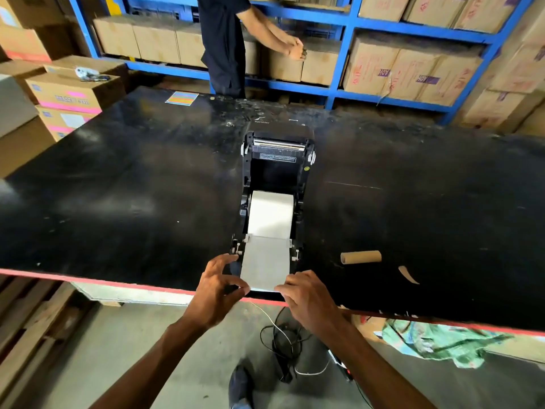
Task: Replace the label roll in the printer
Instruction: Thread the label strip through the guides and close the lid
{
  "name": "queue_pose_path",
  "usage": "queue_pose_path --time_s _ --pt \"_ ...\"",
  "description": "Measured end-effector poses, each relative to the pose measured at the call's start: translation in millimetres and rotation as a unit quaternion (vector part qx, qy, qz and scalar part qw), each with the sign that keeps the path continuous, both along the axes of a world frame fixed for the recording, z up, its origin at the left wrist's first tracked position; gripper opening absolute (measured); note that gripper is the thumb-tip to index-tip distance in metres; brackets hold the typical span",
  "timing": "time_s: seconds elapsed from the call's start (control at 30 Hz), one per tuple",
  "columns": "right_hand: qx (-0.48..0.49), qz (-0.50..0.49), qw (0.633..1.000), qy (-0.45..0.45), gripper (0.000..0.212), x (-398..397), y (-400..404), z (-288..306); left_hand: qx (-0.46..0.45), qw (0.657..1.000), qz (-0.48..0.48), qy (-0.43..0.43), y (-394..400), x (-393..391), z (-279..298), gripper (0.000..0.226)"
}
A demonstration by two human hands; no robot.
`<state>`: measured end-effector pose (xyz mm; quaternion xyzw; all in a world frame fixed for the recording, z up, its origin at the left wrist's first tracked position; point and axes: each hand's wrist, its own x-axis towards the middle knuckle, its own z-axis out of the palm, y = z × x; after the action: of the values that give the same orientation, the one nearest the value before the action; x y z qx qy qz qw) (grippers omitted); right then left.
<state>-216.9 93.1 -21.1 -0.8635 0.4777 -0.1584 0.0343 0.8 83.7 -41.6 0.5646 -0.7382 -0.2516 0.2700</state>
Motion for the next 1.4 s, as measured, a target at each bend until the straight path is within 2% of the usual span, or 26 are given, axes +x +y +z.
queue_pose_path --time_s 0.23,0.3,0.33,0.4,0.47,0.57,0.63,0.77,0.9,1.0,1.1,1.23,1.3,1.4 --pt "0.003 0.004 1.0 -0.011 0.019 3 10 -7 0.022 1.0 0.012 0.016 12 2 -7 0.013" --pt "0.025 0.006 1.0 -0.013 0.006 0 8 -6 0.055 0.996 0.037 0.055 9 2 -6 0.02" --pt "0.054 0.0 0.998 -0.016 0.01 -1 5 -2 0.07 0.991 0.062 0.1 7 3 -4 0.022" --pt "0.113 -0.02 0.993 -0.025 0.026 -5 -6 9 0.101 0.963 0.126 0.217 0 2 1 0.019" --pt "0.114 -0.033 0.992 -0.04 0.03 -9 -26 28 0.163 0.918 0.185 0.311 -12 1 5 0.025" --pt "0.066 -0.055 0.992 -0.091 0.023 -12 -75 72 0.293 0.851 0.212 0.381 -33 1 6 0.058" --pt "0.022 -0.078 0.991 -0.102 0.02 -11 -111 103 0.343 0.825 0.215 0.394 -42 2 7 0.067" --pt "-0.043 -0.124 0.989 -0.072 0.042 -5 -183 146 0.348 0.83 0.232 0.369 -48 0 11 0.07" --pt "0.029 -0.162 0.986 0.02 0.064 0 -232 159 0.341 0.841 0.231 0.351 -49 2 13 0.067" --pt "0.024 -0.174 0.982 0.07 0.065 2 -233 144 0.341 0.838 0.233 0.356 -50 4 11 0.065" --pt "-0.086 -0.172 0.981 0.027 0.051 -1 -212 130 0.34 0.835 0.237 0.361 -49 4 8 0.063" --pt "-0.205 -0.108 0.97 -0.075 0.019 -12 -169 118 0.317 0.836 0.264 0.361 -48 -3 9 0.062" --pt "-0.198 -0.095 0.971 -0.097 0.02 -16 -146 105 0.31 0.832 0.27 0.372 -46 -4 9 0.063" --pt "-0.169 -0.104 0.973 -0.12 0.04 -23 -115 79 0.305 0.824 0.267 0.397 -43 -4 8 0.064"
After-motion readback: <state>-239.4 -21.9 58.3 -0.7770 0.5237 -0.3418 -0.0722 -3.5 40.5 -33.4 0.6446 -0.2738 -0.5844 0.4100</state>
